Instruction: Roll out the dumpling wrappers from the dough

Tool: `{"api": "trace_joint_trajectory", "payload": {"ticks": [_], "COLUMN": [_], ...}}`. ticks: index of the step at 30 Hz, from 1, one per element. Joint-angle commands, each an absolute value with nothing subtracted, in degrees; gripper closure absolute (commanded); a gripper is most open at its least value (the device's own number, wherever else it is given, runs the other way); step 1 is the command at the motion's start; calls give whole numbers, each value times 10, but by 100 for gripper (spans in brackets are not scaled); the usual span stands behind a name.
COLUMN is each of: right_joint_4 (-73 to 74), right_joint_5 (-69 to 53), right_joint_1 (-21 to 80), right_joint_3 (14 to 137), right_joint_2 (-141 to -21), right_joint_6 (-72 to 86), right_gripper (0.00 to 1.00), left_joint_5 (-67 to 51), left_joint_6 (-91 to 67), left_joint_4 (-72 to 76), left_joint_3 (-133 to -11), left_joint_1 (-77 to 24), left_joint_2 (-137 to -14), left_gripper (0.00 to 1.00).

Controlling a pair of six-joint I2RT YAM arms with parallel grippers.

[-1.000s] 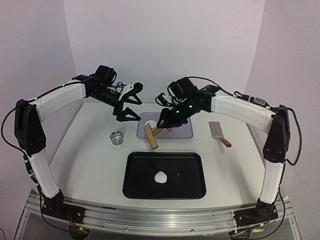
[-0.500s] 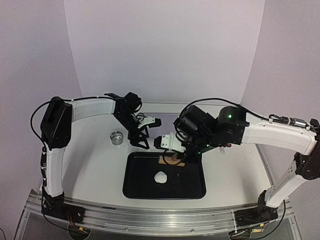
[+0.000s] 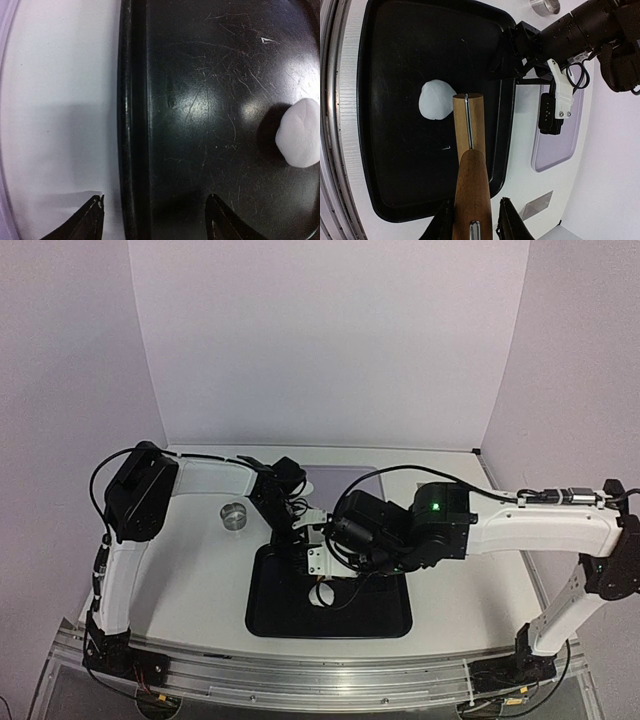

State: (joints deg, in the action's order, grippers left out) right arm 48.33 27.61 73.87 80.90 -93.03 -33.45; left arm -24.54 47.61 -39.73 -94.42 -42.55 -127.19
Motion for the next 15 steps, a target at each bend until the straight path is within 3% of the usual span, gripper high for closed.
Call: {"api": "trace_joint_trajectory", "payload": {"ticks": [1,12,15], "right_joint_4": [454,400,395], "right_joint_5": [285,251,249], "right_joint_1": [746,762,766], "right_joint_3": [816,797,794], "right_joint_2": [-944,-955,-969], "right_joint_6": [-321,-317,-317], "right_gripper": [100,100,100], "left_joint_5": [-241,-220,-210], "left_joint_6": [471,489,488], "left_joint_4": [-366,-338,-324], "left_joint_3": [-939,-918,-917], "left_joint_1": [-435,-438,-438], "left_joint_2": [-1294,-1300,-1297], "left_gripper": [41,95,100]}}
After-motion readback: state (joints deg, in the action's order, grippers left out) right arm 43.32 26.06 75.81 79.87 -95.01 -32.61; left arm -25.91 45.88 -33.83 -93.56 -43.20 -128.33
